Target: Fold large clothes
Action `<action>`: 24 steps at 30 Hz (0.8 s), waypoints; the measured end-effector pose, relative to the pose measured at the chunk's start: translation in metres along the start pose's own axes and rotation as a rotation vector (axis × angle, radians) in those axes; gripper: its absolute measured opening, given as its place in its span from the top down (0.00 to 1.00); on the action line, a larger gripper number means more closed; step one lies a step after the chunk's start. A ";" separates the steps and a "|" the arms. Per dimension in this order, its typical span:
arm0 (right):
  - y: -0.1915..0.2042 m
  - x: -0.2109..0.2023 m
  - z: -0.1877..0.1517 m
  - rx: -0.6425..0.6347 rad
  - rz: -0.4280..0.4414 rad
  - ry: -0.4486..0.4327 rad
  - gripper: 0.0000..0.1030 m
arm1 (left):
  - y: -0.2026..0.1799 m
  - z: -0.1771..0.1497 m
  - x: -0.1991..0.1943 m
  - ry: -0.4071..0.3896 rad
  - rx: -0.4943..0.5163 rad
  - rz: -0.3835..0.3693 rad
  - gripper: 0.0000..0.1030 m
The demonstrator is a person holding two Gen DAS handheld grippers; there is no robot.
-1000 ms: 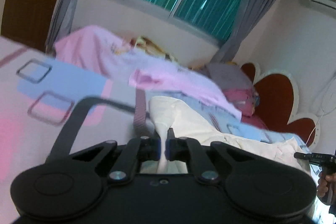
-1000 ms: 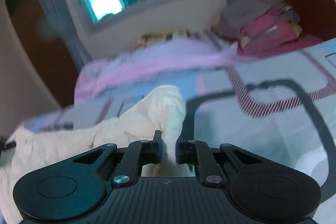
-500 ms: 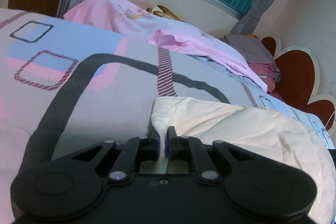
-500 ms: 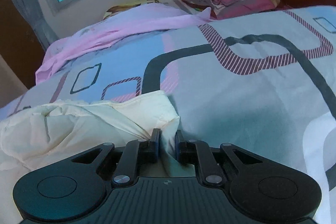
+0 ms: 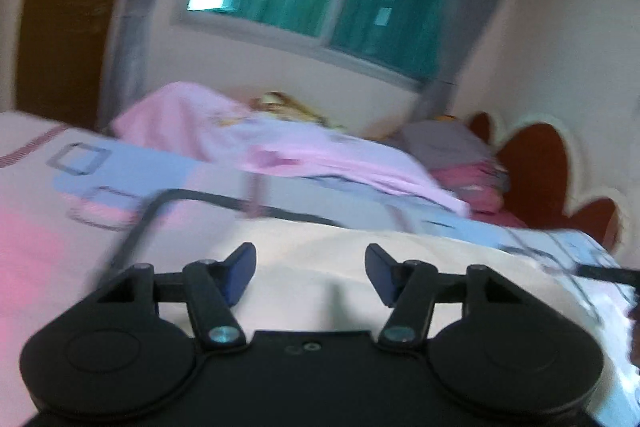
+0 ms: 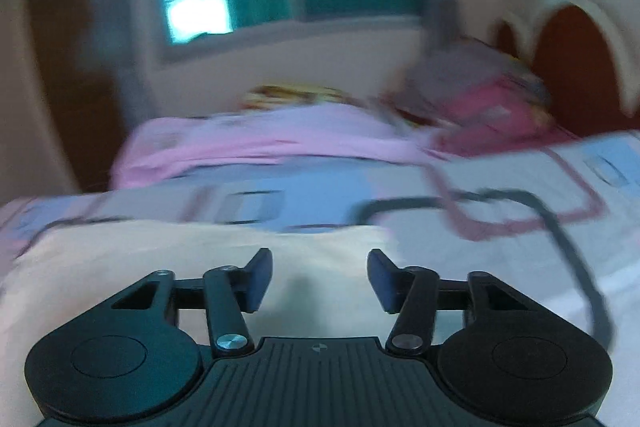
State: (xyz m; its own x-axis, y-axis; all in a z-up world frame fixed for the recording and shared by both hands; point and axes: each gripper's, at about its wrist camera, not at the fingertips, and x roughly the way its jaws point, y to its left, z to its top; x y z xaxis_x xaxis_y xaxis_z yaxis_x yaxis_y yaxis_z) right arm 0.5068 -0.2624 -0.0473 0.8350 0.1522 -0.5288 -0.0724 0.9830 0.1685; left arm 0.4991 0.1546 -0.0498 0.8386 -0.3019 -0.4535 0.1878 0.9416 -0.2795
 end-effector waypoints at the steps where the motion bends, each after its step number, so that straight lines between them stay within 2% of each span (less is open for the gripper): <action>1: 0.016 -0.001 -0.002 -0.030 0.030 0.005 0.49 | -0.022 -0.005 0.003 0.012 0.036 -0.021 0.43; 5: 0.073 0.005 -0.018 -0.123 0.071 0.024 0.49 | -0.085 -0.025 0.023 0.060 0.149 -0.058 0.44; 8: 0.091 0.004 -0.027 -0.137 0.082 0.033 0.49 | -0.116 -0.043 0.030 0.081 0.240 -0.051 0.44; 12: 0.101 0.028 -0.050 -0.222 0.029 0.138 0.48 | -0.116 -0.064 0.048 0.149 0.227 -0.023 0.41; 14: 0.096 0.028 -0.057 -0.215 0.028 0.139 0.48 | -0.112 -0.070 0.054 0.170 0.238 -0.004 0.41; 16: 0.084 0.011 -0.053 -0.160 0.024 0.096 0.48 | -0.108 -0.066 0.040 0.152 0.247 0.018 0.41; 17: 0.073 0.001 -0.051 -0.116 0.018 0.077 0.48 | -0.104 -0.065 0.031 0.133 0.243 0.026 0.32; 18: 0.057 -0.011 -0.051 -0.052 0.006 0.068 0.48 | -0.096 -0.065 0.019 0.115 0.230 0.046 0.17; 19: 0.042 -0.023 -0.051 0.011 -0.008 0.064 0.43 | -0.086 -0.067 0.006 0.096 0.212 0.084 0.15; 20: 0.024 -0.037 -0.056 0.081 -0.035 0.047 0.20 | -0.076 -0.069 -0.009 0.081 0.194 0.118 0.15; 21: 0.006 -0.052 -0.062 0.136 -0.060 0.028 0.11 | -0.063 -0.072 -0.021 0.074 0.171 0.147 0.15; 24: -0.041 -0.085 -0.085 0.276 -0.109 0.043 0.09 | -0.023 -0.089 -0.064 0.072 0.077 0.258 0.16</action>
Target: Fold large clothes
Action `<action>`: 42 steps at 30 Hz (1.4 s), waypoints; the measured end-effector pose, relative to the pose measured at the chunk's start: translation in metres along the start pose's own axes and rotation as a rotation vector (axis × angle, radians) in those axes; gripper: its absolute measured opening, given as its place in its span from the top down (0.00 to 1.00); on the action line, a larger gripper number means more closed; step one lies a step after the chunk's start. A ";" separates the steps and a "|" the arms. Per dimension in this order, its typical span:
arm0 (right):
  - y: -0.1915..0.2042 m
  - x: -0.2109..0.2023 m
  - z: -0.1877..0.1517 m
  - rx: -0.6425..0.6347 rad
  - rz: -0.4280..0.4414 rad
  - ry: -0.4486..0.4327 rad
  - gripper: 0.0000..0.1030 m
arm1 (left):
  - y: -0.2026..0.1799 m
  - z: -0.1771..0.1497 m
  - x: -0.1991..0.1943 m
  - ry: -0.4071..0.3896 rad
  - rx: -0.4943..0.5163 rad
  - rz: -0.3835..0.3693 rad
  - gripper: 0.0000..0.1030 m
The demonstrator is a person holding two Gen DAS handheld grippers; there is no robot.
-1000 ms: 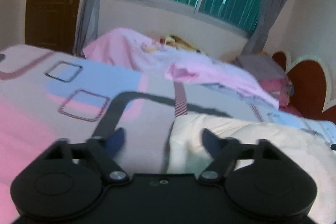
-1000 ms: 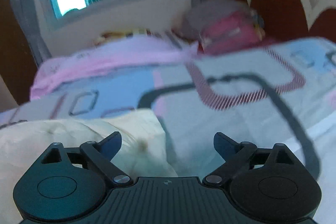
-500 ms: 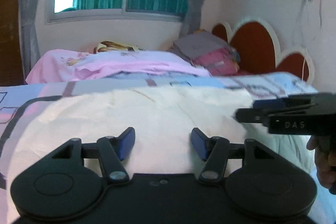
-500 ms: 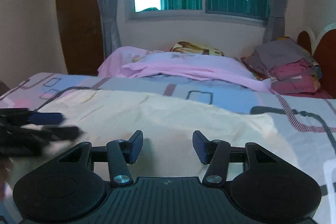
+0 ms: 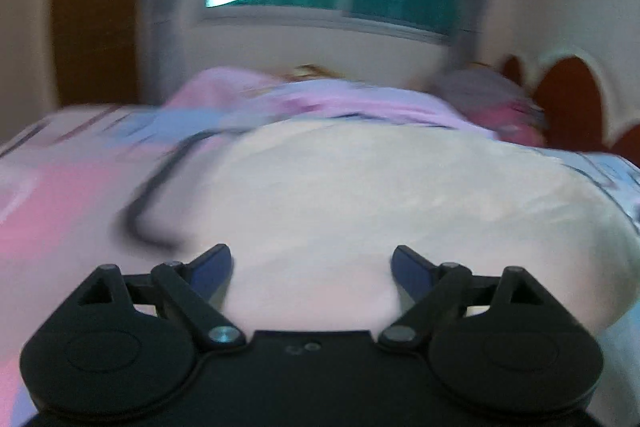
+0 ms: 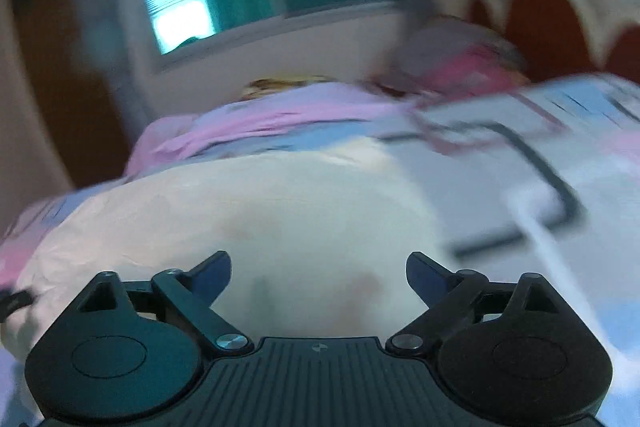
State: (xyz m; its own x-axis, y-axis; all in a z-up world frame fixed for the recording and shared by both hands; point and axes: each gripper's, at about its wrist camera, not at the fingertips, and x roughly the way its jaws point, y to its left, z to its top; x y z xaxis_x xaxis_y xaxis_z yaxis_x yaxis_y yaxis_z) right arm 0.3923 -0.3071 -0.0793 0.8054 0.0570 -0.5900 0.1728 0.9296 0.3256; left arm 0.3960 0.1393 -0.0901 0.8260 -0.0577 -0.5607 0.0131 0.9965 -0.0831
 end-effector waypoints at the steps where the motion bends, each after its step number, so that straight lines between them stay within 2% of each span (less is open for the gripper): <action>1: -0.013 -0.007 -0.003 0.051 -0.003 0.019 0.09 | 0.014 -0.009 -0.008 0.015 -0.033 0.030 0.17; 4: -0.052 -0.020 -0.017 0.232 0.013 0.048 0.10 | 0.052 -0.033 -0.029 0.061 -0.160 0.075 0.21; 7: -0.071 -0.023 -0.026 0.374 0.058 0.066 0.10 | 0.064 -0.043 -0.039 0.059 -0.286 0.015 0.22; 8: -0.072 -0.021 -0.028 0.405 0.069 0.070 0.10 | 0.063 -0.044 -0.040 0.060 -0.300 0.002 0.22; 11: -0.068 -0.010 -0.024 0.448 0.101 0.075 0.10 | 0.050 -0.041 -0.036 0.059 -0.335 -0.049 0.22; 16: -0.070 -0.001 -0.027 0.530 0.149 0.094 0.10 | 0.047 -0.045 -0.013 0.064 -0.558 -0.141 0.26; 18: -0.070 0.000 -0.032 0.559 0.166 0.105 0.10 | 0.049 -0.048 -0.004 0.068 -0.626 -0.151 0.26; 23: -0.067 0.015 -0.036 0.597 0.163 0.122 0.10 | 0.049 -0.044 0.013 0.073 -0.639 -0.133 0.26; 29: -0.062 0.030 -0.031 0.617 0.145 0.098 0.10 | 0.056 -0.039 0.031 0.054 -0.755 -0.132 0.26; 34: -0.046 0.039 -0.024 0.525 0.074 0.098 0.10 | 0.052 -0.029 0.042 0.057 -0.757 -0.095 0.26; 36: -0.043 0.041 -0.024 0.507 0.058 0.093 0.11 | 0.050 -0.027 0.043 0.060 -0.739 -0.076 0.34; 38: -0.042 0.041 -0.025 0.493 0.041 0.090 0.23 | 0.048 -0.025 0.044 0.067 -0.722 -0.072 0.42; 42: -0.037 0.040 -0.025 0.454 0.026 0.096 0.36 | 0.046 -0.023 0.043 0.068 -0.697 -0.086 0.58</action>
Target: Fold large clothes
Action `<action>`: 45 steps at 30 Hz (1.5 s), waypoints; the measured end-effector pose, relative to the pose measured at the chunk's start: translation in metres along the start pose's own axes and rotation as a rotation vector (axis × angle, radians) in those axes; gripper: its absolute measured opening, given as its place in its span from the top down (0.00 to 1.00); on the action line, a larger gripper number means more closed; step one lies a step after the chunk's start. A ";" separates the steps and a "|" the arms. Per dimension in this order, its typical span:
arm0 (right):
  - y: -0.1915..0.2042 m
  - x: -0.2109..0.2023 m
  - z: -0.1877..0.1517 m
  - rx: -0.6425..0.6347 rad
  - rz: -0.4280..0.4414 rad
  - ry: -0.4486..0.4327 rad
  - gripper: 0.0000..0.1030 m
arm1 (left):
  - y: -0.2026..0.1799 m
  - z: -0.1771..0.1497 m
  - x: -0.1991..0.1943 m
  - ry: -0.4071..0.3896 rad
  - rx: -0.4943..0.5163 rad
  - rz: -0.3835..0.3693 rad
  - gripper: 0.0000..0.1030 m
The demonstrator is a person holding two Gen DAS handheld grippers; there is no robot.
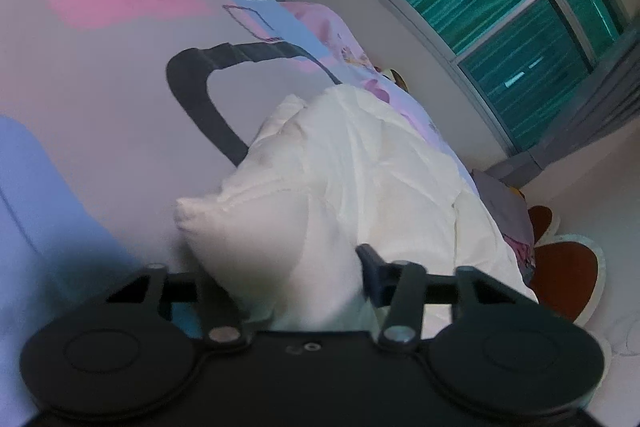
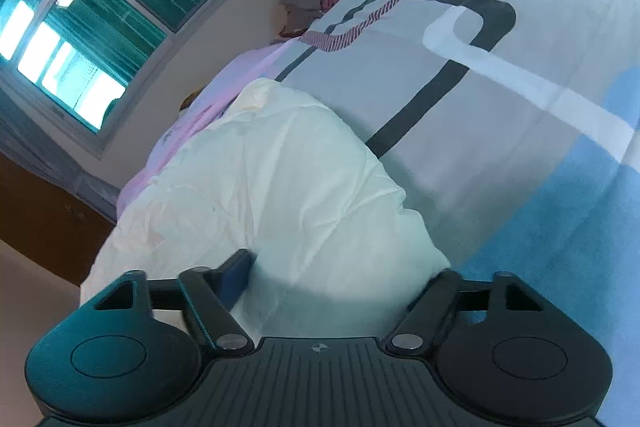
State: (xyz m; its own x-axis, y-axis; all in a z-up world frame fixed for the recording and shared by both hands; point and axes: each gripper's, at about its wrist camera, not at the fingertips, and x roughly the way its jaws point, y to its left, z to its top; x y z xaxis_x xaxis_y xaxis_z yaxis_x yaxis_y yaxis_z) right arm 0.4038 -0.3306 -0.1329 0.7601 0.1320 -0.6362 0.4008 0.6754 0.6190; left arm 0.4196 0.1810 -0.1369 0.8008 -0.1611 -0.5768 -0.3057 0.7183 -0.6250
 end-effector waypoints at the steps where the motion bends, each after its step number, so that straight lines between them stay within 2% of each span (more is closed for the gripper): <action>1: 0.001 -0.001 -0.001 -0.012 -0.002 -0.001 0.41 | -0.001 0.000 -0.001 -0.002 0.010 -0.001 0.60; 3: 0.004 -0.002 -0.002 -0.036 -0.011 -0.004 0.46 | -0.002 0.001 -0.002 -0.003 0.031 -0.008 0.66; 11: 0.015 -0.008 0.002 -0.083 -0.031 -0.007 0.66 | -0.007 0.005 -0.009 0.002 0.069 -0.026 0.76; 16: 0.022 -0.017 0.006 -0.111 -0.029 -0.012 0.71 | -0.012 0.008 -0.020 -0.001 0.086 -0.036 0.79; 26: 0.008 -0.054 -0.003 -0.105 -0.015 0.005 0.72 | -0.012 -0.006 -0.060 0.005 0.109 -0.038 0.79; 36: -0.024 -0.128 -0.038 -0.132 -0.016 0.021 0.72 | 0.012 -0.055 -0.133 0.033 0.085 -0.037 0.79; 45: -0.062 -0.194 -0.080 -0.140 -0.010 0.039 0.72 | 0.031 -0.097 -0.198 0.048 0.116 -0.025 0.79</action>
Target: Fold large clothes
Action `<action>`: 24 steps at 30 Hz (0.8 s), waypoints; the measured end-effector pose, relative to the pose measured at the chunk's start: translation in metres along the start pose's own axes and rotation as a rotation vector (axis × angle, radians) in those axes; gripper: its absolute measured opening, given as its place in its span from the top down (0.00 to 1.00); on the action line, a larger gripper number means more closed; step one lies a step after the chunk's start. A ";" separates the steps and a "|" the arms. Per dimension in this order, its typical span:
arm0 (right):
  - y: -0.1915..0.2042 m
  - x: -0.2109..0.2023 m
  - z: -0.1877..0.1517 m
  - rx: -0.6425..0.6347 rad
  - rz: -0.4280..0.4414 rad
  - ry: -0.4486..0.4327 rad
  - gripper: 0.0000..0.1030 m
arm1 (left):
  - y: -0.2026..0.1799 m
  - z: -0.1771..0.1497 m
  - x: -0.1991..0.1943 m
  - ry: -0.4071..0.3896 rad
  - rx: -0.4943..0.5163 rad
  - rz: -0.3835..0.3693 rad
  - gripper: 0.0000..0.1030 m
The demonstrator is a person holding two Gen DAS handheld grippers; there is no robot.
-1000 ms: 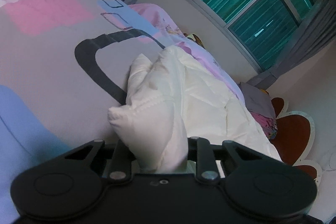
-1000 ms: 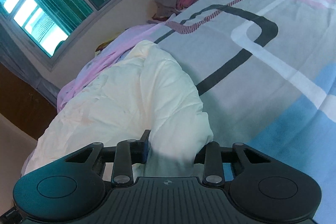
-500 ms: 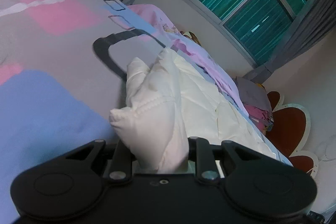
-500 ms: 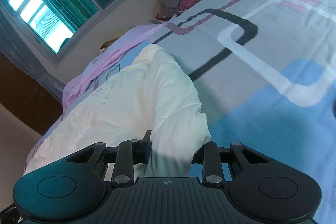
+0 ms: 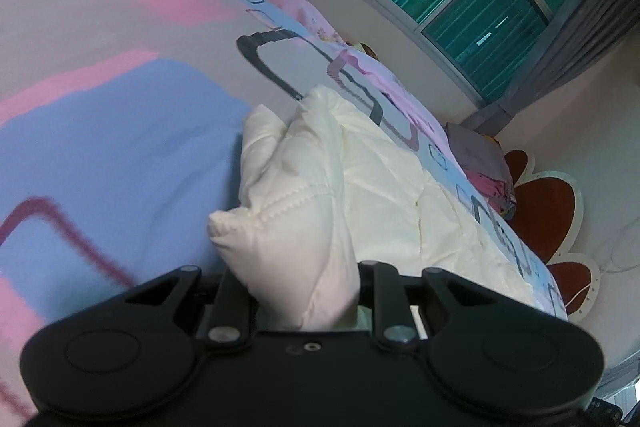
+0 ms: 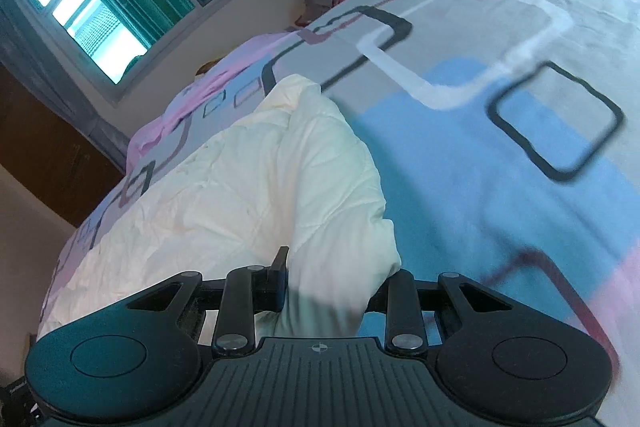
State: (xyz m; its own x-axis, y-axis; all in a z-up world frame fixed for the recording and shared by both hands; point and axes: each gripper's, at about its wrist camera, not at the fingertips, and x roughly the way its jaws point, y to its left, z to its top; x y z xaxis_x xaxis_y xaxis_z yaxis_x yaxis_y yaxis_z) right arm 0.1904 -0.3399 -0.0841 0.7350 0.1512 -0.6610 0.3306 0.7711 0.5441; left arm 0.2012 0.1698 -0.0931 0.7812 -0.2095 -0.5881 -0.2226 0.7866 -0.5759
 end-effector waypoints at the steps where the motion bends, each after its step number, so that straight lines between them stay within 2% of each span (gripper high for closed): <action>1: -0.002 -0.004 -0.003 -0.001 0.000 0.001 0.72 | 0.001 -0.004 -0.005 -0.001 -0.001 0.002 0.79; 8: -0.016 -0.027 -0.018 0.000 0.008 0.006 0.72 | 0.007 -0.025 -0.028 -0.008 -0.011 0.012 0.79; 16: -0.033 -0.018 -0.029 0.016 0.009 0.033 0.72 | 0.008 -0.032 -0.019 -0.001 0.015 0.042 0.76; 19: -0.039 -0.016 -0.031 0.010 0.018 0.039 0.70 | 0.014 -0.037 -0.013 0.009 0.007 0.066 0.64; 21: -0.045 -0.014 -0.030 0.023 0.031 0.054 0.63 | 0.014 -0.039 -0.013 0.001 0.015 0.119 0.36; 22: -0.049 -0.014 -0.029 0.037 0.045 0.060 0.59 | 0.014 -0.040 -0.014 -0.010 0.025 0.152 0.32; 24: -0.063 -0.017 -0.027 0.077 0.044 0.063 0.36 | 0.016 -0.042 -0.020 -0.020 0.025 0.156 0.30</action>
State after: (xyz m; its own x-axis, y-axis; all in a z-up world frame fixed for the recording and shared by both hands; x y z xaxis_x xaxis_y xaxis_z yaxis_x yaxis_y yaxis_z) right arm 0.1411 -0.3742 -0.1205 0.7120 0.2239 -0.6655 0.3457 0.7132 0.6098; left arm 0.1578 0.1622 -0.1145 0.7496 -0.0722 -0.6580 -0.3279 0.8230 -0.4638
